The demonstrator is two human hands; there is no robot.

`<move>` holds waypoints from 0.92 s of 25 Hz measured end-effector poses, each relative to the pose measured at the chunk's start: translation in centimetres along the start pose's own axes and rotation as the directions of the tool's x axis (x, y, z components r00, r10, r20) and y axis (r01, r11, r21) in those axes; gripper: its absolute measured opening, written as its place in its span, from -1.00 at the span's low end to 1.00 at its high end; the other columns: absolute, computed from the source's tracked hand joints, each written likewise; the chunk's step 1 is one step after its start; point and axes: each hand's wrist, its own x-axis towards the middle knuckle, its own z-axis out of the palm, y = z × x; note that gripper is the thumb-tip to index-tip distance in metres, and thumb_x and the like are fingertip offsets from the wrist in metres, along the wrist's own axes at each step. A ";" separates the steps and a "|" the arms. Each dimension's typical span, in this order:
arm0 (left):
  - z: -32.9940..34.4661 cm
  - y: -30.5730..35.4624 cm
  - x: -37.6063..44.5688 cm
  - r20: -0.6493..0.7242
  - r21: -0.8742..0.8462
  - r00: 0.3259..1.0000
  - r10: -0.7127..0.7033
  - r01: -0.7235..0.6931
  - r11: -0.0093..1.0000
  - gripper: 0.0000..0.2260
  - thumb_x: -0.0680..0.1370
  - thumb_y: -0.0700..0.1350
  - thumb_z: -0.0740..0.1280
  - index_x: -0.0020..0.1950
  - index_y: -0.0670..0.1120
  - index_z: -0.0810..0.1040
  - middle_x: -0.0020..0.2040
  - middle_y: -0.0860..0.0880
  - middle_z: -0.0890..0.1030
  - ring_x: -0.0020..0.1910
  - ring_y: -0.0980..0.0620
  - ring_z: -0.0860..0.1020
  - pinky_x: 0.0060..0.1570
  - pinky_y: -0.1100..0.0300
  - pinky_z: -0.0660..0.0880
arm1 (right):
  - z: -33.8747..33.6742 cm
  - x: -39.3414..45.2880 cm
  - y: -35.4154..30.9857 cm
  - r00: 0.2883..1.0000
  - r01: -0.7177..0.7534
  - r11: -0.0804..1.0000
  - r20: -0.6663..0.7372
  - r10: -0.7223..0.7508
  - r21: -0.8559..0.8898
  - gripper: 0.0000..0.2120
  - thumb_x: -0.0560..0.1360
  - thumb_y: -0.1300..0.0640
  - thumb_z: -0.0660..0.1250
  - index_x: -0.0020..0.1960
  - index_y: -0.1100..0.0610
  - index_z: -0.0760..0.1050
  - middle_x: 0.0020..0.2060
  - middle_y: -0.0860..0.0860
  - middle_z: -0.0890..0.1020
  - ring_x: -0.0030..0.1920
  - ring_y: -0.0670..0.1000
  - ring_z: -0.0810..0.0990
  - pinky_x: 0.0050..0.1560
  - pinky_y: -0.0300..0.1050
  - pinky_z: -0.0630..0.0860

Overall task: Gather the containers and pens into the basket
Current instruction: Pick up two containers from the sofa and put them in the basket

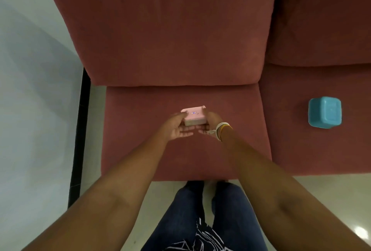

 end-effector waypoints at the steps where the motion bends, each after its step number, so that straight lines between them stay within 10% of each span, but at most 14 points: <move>1: 0.7 0.1 0.1 -0.017 -0.020 1.000 0.003 -0.003 1.000 -0.64 0.62 -0.08 0.25 0.40 -0.13 0.35 -0.05 -0.13 0.58 -0.14 -0.10 0.61 0.04 -0.14 0.54 | -0.6 -0.1 -0.4 1.000 -0.015 1.000 0.010 0.015 -0.004 -0.61 0.59 -0.19 0.13 -0.01 0.14 0.46 -0.25 0.09 0.57 -0.34 0.04 0.55 -0.28 -0.10 0.51; 16: 28.2 -5.5 4.4 -0.125 -0.171 0.992 -0.030 0.008 0.985 -0.65 0.65 -0.14 0.17 0.43 -0.17 0.31 -0.14 -0.18 0.53 -0.09 -0.19 0.60 0.12 -0.06 0.48 | -31.8 0.4 -1.6 0.959 -0.071 0.991 -0.281 0.038 -0.110 -0.63 0.60 -0.10 0.13 0.06 0.20 0.47 -0.32 0.10 0.56 -0.40 0.06 0.54 -0.31 -0.13 0.46; 23: 41.2 -8.8 7.2 -0.144 -0.313 0.987 -0.066 0.018 0.950 -0.67 0.66 -0.11 0.16 0.41 -0.16 0.33 -0.08 -0.18 0.54 0.25 -0.24 0.54 0.14 -0.06 0.51 | -47.1 1.1 -2.8 0.702 -0.079 0.903 -0.667 -0.251 -0.422 -0.51 0.46 0.14 0.30 0.34 0.26 0.29 0.29 0.25 0.40 0.26 0.30 0.46 0.25 0.15 0.45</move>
